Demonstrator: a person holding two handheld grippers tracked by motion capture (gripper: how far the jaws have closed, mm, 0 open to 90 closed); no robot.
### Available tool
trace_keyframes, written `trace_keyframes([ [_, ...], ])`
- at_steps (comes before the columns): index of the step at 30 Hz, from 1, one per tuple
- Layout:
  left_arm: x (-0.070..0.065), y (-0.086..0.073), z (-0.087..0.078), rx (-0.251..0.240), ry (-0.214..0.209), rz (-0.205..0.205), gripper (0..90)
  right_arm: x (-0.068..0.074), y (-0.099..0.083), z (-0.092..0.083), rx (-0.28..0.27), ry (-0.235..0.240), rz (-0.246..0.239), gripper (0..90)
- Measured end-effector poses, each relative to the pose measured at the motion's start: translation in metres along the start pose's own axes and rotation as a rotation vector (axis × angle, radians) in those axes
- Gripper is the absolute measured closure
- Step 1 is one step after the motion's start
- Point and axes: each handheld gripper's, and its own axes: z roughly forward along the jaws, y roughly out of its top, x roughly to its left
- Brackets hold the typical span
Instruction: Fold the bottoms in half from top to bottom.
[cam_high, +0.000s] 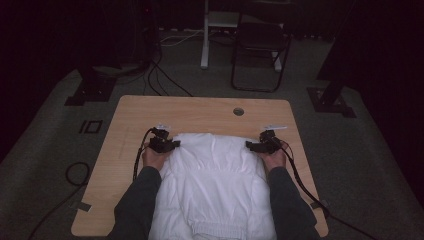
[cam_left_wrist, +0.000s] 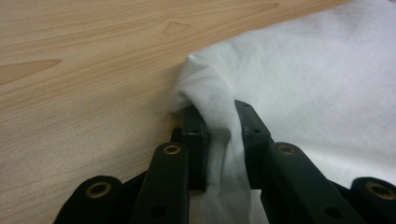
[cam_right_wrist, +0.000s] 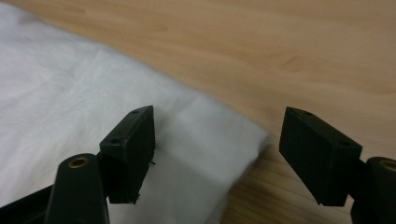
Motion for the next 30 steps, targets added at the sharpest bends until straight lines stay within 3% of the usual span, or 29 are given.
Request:
trace_keyframes([
  [3, 0.0, -0.001, 0.0, -0.006, -0.003, -0.009, 77.2, 0.002, -0.002, 0.01, 0.023, -0.013, 0.006, 30.7],
  [5, 0.002, -0.002, 0.0, -0.013, -0.017, -0.027, 77.2, 0.005, -0.003, 0.011, 0.008, -0.008, 0.0, 38.1],
  [7, 0.004, -0.003, 0.0, -0.023, -0.028, -0.045, 77.3, 0.007, -0.003, 0.01, 0.003, 0.01, 0.009, 48.7],
  [10, 0.003, -0.003, 0.0, -0.02, -0.022, -0.044, 77.3, 0.011, -0.005, 0.009, 0.013, 0.057, 0.023, 78.0],
  [12, 0.006, -0.002, -0.002, -0.016, -0.033, -0.07, 78.6, 0.011, -0.005, 0.008, 0.037, 0.07, 0.038, 87.4],
  [15, 0.018, -0.005, -0.01, -0.066, -0.087, -0.162, 83.3, 0.003, -0.006, 0.0, 0.024, 0.043, 0.038, 88.3],
  [19, 0.022, -0.001, -0.025, -0.118, -0.118, -0.169, 84.4, -0.01, -0.005, -0.015, -0.029, 0.065, 0.077, 88.7],
  [21, 0.023, 0.005, -0.032, -0.135, -0.111, -0.164, 84.4, -0.012, 0.0, -0.021, -0.038, 0.009, 0.063, 89.1],
  [23, 0.022, 0.012, -0.038, -0.153, -0.11, -0.14, 84.3, -0.017, 0.006, -0.027, -0.072, 0.05, 0.094, 89.1],
  [27, 0.013, 0.034, -0.048, -0.182, -0.081, -0.098, 84.1, -0.012, 0.027, -0.039, -0.102, 0.007, 0.024, 89.2],
  [30, 0.01, 0.049, -0.057, -0.217, -0.082, -0.082, 83.7, -0.012, 0.04, -0.049, -0.147, -0.017, 0.029, 89.2],
])
